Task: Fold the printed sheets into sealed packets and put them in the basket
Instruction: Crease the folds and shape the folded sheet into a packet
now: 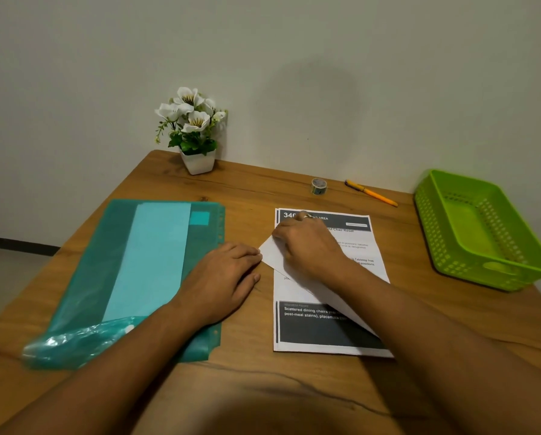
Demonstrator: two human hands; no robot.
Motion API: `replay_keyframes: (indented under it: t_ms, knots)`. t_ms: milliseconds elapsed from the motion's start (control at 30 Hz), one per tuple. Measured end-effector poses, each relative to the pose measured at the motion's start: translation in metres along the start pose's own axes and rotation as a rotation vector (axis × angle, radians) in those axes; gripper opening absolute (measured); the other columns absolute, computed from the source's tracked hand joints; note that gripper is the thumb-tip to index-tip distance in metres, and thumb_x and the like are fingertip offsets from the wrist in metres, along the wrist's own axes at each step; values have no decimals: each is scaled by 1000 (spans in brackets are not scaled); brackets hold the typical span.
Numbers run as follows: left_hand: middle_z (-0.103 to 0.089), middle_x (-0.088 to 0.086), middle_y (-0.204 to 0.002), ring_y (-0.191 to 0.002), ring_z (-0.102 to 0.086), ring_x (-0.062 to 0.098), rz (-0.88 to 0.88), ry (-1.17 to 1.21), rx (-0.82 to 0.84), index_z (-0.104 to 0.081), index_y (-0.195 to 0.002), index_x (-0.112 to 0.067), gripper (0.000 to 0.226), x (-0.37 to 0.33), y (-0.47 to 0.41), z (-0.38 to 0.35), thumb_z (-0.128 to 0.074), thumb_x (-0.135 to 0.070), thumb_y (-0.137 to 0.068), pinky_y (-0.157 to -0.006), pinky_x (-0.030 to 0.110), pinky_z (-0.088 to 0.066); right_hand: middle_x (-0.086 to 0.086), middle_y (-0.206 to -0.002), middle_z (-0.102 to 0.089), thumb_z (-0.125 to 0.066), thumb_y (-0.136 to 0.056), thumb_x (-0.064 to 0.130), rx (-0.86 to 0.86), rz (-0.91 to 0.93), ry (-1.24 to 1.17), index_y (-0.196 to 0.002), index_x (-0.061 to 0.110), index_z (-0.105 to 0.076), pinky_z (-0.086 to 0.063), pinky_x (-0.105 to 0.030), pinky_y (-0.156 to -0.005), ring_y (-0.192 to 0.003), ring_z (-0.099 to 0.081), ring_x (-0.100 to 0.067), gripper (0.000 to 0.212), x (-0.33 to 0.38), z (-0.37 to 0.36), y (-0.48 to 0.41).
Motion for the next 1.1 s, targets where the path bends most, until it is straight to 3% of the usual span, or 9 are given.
replay_keyframes:
  t_ms: [167, 333, 467, 633, 800, 967, 1100]
  knots:
    - [-65, -5, -133, -120, -55, 13, 0, 1, 1, -66, -135, -20, 41, 1, -1, -1, -54, -40, -101, -98, 35, -50, 4, -106, -69, -37, -87, 20, -24, 178, -44, -107, 20, -73, -47, -39, -77, -94, -55, -23, 41, 40, -7, 22]
    - [-64, -6, -134, -121, -55, 12, -2, 2, 1, -66, -135, -20, 40, 1, 0, 0, -55, -40, -102, -99, 31, -48, 8, -125, -68, -55, -88, 9, -54, 31, -20, -124, 23, -68, -51, -44, -87, -102, -57, -23, 41, 2, -8, 18]
    - [-64, -7, -134, -122, -55, 11, -2, 2, -4, -67, -135, -20, 40, 1, 0, 0, -56, -40, -102, -98, 30, -48, 9, -123, -69, -55, -86, 7, -12, -68, -37, -121, 26, -70, -46, -43, -92, -107, -56, -21, 43, -11, -6, 3]
    - [-64, -7, -134, -122, -54, 10, 1, 2, -9, -66, -135, -21, 40, -1, 0, 2, -55, -41, -102, -99, 32, -49, 5, -116, -70, -51, -93, 16, 59, 2, -27, -113, 22, -73, -42, -43, -95, -111, -55, -23, 30, 9, -1, 1]
    - [-65, -5, -133, -121, -54, 12, 0, 5, -5, -66, -135, -19, 40, 0, 0, 1, -56, -39, -101, -99, 31, -47, 6, -113, -69, -40, -90, 20, 18, 125, -75, -111, 22, -71, -43, -42, -86, -101, -57, -25, 37, 37, -6, 20]
    - [-64, -7, -135, -124, -53, 9, 8, 8, -8, -66, -136, -21, 41, 2, 0, 1, -56, -41, -102, -100, 25, -42, 11, -130, -67, -52, -89, 10, -27, 13, -43, -126, 27, -67, -45, -44, -93, -108, -56, -22, 43, -1, -5, 16]
    - [-63, -8, -137, -125, -53, 9, 14, 9, -7, -65, -137, -23, 42, 1, 0, 1, -55, -43, -102, -101, 28, -45, 11, -131, -67, -51, -90, 8, 25, -58, -77, -128, 27, -67, -43, -44, -98, -112, -55, -22, 46, -16, -7, 1]
Point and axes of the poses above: each hand's wrist, its own y-axis away from the middle knuckle, its own z-axis out of the back of the hand, x = y × z, the point moved 10 cm from there along -y, towards the middle knuckle
